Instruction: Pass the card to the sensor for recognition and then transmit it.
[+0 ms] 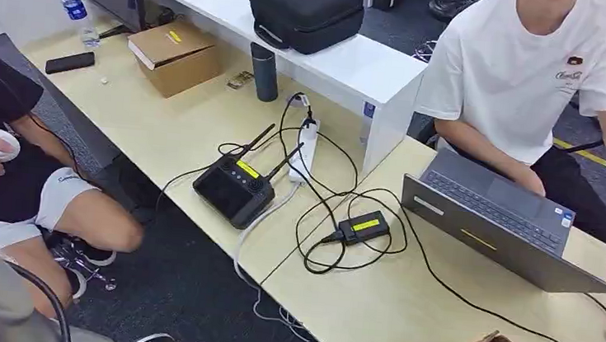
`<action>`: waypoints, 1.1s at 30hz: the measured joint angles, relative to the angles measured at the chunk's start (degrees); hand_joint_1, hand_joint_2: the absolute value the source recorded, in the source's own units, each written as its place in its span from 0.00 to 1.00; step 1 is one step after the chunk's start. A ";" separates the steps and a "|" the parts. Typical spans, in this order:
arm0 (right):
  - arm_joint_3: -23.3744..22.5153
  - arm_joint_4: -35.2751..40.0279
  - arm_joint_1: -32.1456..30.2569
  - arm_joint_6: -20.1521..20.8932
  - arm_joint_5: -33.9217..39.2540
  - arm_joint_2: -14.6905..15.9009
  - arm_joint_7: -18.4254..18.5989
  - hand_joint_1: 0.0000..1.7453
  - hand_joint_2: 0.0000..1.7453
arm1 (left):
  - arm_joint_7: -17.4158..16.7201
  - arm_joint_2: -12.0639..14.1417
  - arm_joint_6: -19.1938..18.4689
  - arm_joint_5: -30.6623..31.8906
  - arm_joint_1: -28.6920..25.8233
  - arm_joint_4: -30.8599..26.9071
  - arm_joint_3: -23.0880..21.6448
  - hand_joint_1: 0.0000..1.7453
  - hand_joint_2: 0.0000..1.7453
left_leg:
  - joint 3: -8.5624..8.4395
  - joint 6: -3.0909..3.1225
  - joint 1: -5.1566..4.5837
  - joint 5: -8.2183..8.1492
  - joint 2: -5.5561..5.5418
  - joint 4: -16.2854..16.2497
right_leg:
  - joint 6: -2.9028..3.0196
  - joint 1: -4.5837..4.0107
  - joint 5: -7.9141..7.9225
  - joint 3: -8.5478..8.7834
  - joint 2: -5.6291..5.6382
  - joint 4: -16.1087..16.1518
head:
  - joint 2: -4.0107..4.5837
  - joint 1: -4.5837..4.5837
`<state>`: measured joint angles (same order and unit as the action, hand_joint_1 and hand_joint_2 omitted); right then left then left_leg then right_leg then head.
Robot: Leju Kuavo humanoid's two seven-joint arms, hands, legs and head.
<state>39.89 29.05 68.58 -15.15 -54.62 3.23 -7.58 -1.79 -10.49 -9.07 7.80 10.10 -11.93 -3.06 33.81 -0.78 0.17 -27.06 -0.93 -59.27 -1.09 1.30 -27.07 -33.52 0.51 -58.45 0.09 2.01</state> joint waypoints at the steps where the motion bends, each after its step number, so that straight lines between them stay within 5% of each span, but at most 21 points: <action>1: 0.13 -0.09 0.00 0.00 0.00 0.00 -0.15 0.00 1.00 | 0.00 0.02 0.13 -0.07 0.00 0.00 0.00 0.00 1.00 | 0.00 0.00 0.00 0.00 0.00 0.00 | 0.00 0.00 0.00 0.00 0.00 0.00 | 0.00 0.00; 15: -1.71 4.84 -4.91 -4.13 6.10 0.24 -4.26 0.00 1.00 | 0.07 0.37 1.20 -1.55 -0.08 0.00 0.02 0.00 1.00 | -0.01 0.00 0.00 0.00 0.02 0.00 | 0.00 0.00 0.00 -0.01 0.02 0.02 | 0.00 -0.02; 26: -7.68 31.22 -23.48 -7.76 10.62 7.68 -4.94 0.00 1.00 | 1.62 0.87 2.34 -4.09 -1.76 0.00 1.64 0.00 1.00 | 0.06 0.02 0.00 -0.04 -0.07 0.00 | -0.02 -0.01 -0.03 -0.03 -0.09 0.10 | 0.00 0.00; 33: -13.04 52.33 -41.60 -9.64 12.20 13.70 -6.16 0.00 1.00 | 3.28 1.53 3.06 -5.20 -3.54 0.00 3.39 0.00 1.00 | 0.11 0.04 0.01 -0.15 -0.08 0.01 | -0.03 -0.01 -0.10 -0.06 -0.15 0.14 | 0.00 0.00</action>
<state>26.85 81.38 26.97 -24.78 -42.42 16.93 -13.75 1.49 -8.96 -6.01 2.60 6.56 -11.93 0.33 33.91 -0.75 0.18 -27.21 -1.02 -59.26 -1.12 1.29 -27.17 -33.58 0.36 -58.31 0.09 2.01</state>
